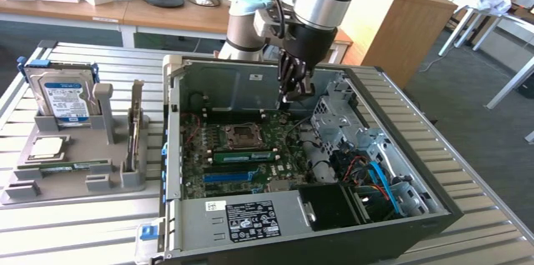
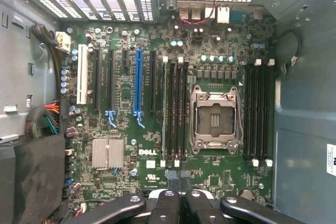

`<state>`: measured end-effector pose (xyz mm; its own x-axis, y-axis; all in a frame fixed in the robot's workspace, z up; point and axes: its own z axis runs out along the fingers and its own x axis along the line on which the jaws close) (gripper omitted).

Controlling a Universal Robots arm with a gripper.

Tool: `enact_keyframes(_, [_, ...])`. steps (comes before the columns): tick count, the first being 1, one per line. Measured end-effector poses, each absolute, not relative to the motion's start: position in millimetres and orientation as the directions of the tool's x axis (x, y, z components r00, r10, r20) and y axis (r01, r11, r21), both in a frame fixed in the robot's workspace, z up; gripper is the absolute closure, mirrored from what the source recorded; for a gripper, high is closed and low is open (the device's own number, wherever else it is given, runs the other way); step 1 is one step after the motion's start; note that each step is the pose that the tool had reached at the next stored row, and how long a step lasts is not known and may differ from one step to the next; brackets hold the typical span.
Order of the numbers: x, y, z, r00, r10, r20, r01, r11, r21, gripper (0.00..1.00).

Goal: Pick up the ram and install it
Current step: 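Press down the ram until it locks into place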

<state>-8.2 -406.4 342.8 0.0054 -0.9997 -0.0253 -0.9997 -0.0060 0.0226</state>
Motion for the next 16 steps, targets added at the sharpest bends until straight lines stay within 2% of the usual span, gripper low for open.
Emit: enact_keyframes(16, [-8.3,-406.4,331.0,0.005,-1.000,-0.025,-1.000,-0.006,0.023,0.90])
